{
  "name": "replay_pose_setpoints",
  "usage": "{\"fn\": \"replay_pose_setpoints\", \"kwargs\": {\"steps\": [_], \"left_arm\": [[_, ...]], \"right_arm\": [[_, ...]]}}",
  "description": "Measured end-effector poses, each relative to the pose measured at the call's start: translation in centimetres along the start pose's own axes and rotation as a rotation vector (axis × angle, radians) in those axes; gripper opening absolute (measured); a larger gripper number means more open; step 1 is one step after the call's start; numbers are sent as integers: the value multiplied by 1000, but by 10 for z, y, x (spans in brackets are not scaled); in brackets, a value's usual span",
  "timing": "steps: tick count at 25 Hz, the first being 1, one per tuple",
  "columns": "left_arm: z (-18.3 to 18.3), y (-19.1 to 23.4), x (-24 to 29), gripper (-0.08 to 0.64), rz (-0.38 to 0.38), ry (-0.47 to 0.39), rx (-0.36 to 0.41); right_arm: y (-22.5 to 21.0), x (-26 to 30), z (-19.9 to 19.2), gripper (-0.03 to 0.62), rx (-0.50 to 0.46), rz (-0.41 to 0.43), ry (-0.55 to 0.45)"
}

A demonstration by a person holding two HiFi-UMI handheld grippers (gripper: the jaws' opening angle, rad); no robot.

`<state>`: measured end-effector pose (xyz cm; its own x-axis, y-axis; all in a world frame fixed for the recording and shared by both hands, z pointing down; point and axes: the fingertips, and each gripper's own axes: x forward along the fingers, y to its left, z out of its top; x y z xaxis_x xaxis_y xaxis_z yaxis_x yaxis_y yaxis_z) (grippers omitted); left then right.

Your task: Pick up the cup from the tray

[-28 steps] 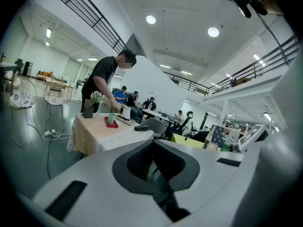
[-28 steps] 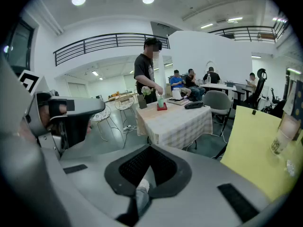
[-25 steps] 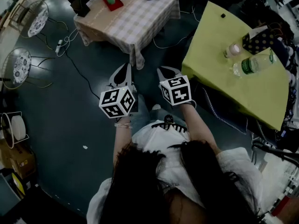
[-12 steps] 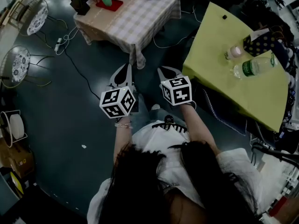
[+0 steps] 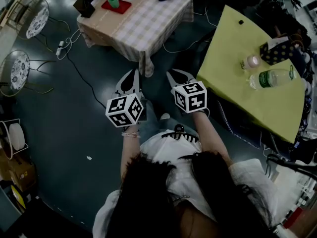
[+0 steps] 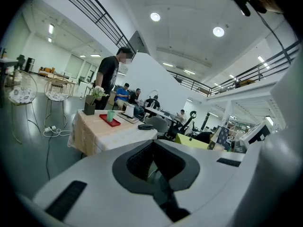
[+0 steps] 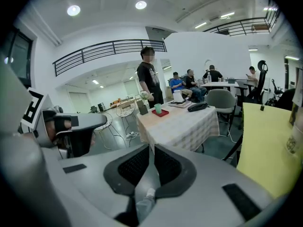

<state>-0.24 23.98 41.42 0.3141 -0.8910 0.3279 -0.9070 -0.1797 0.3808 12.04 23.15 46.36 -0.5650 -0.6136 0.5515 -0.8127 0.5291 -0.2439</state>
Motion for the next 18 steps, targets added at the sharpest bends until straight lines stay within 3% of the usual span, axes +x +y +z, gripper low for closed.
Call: {"fn": "replay_pose_setpoints", "kwargs": {"steps": [2, 5, 9, 13, 18], "left_arm": [[6, 5, 13, 9, -4, 7, -2], [19, 17, 38, 9, -5, 11, -11], [37, 45, 58, 9, 1, 1, -15], [62, 69, 86, 9, -8, -2, -8], [87, 96, 113, 9, -24, 12, 9]], "right_arm": [[-3, 10, 13, 32, 0, 15, -8], [-7, 30, 35, 144, -9, 42, -17], [-2, 60, 55, 202, -40, 53, -15], [1, 95, 84, 256, -61, 60, -22], [1, 134, 117, 273, -63, 46, -39]]}}
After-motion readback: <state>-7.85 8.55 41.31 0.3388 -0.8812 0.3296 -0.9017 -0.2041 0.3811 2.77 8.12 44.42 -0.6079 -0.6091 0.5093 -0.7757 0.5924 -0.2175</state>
